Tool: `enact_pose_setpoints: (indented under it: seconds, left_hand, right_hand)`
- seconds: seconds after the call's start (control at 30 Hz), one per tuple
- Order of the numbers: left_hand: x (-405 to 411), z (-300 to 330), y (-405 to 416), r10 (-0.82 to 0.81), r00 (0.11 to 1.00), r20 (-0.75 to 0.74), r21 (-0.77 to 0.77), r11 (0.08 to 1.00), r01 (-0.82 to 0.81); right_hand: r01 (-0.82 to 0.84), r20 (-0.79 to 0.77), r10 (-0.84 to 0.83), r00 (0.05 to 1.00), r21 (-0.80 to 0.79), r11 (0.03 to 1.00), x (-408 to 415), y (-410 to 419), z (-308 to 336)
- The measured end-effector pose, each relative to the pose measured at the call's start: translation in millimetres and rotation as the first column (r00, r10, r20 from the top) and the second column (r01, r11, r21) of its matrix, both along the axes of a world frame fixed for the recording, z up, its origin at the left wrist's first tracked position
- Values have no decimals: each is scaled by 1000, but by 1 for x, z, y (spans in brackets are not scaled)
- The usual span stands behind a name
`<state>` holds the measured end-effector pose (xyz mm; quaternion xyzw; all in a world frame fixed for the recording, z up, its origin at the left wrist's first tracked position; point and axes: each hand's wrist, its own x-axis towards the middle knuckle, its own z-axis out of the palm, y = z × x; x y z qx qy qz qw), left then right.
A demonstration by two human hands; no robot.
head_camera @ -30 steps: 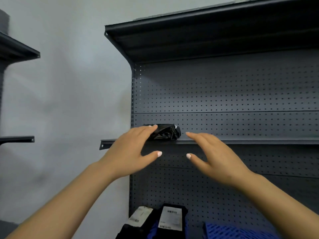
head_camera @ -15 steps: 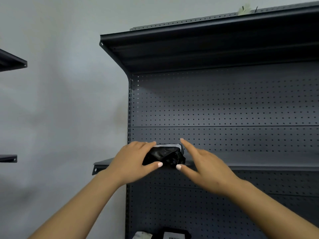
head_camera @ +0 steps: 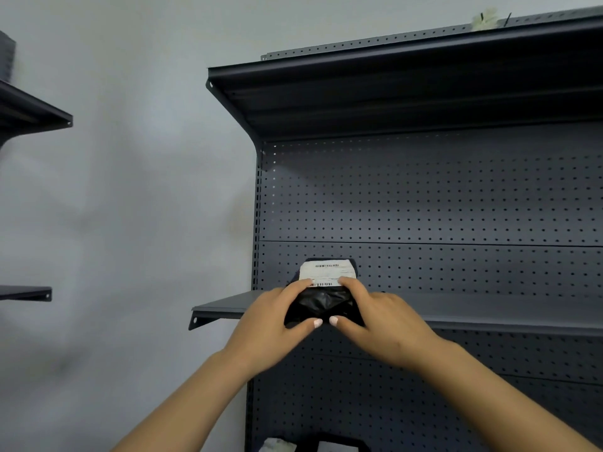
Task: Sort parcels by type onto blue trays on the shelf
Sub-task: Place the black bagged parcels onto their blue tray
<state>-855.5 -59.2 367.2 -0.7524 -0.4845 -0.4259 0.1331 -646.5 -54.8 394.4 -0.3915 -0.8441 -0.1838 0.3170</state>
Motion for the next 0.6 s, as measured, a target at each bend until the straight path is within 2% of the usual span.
enact_pose_setpoints:
  seconds: [0.33, 0.47, 0.6]
  left_hand:
    - [4, -22, -46, -15, 998, 61, 174, 985, 4]
    - [4, -46, -76, 22, 998, 67, 228, 973, -37]
    - [7, -80, -109, 18, 990, 139, 240, 970, -51]
  right_hand:
    - [-127, -62, 131, 989, 67, 990, 3, -30, -23]
    - [-178, -87, 191, 978, 140, 974, 4, -51, -48]
    - [-239, -113, 255, 960, 139, 961, 3, -73, -82]
